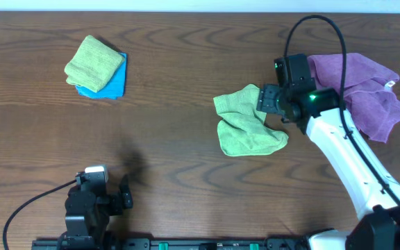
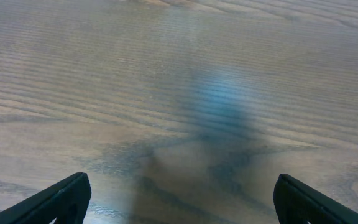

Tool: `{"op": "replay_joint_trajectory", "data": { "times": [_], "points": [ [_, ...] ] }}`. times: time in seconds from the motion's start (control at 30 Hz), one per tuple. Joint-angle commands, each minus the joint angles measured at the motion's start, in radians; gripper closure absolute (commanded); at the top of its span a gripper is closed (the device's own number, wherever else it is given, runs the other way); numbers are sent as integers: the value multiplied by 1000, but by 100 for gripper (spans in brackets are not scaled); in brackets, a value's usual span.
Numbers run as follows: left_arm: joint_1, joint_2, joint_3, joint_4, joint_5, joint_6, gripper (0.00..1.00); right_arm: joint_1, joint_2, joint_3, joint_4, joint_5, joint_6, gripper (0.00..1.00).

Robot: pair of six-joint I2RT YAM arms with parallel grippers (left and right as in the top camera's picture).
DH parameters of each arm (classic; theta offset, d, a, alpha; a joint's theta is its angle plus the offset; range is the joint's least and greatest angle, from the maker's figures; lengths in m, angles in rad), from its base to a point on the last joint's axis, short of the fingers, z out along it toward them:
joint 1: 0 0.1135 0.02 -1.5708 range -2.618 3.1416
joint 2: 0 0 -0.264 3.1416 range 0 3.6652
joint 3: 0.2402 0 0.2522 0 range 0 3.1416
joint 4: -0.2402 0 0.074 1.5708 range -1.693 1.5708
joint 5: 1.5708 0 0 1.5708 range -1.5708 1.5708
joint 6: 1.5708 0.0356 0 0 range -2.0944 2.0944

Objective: Fold the cloth
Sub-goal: 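Move the left gripper toward the green cloth's left side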

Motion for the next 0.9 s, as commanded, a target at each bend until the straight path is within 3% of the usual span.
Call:
{"op": "replay_joint_trajectory", "data": {
  "times": [0.0, 0.07, 0.23, 0.37, 0.6, 0.87],
  "points": [
    [-4, -6, -5, -3, -15, 11, 5, -5, -14, 3, 19, -181, -194, 27],
    [-4, -6, -5, 33, -34, 1, 5, -14, -14, 3, 14, -223, -220, 25],
    [-4, 1, 11, 104, 192, -26, 5, -79, -17, 3, -24, -307, -256, 28],
    [-4, 84, 72, 103, 290, -77, 5, -147, -37, 3, -46, -369, -273, 27],
    [-4, 418, 272, 103, 389, -77, 5, -225, -98, 1, -71, -375, -297, 26],
    [-14, 853, 562, 92, 635, -127, 5, -237, -190, -45, -79, -375, -308, 26]
  ]
}}
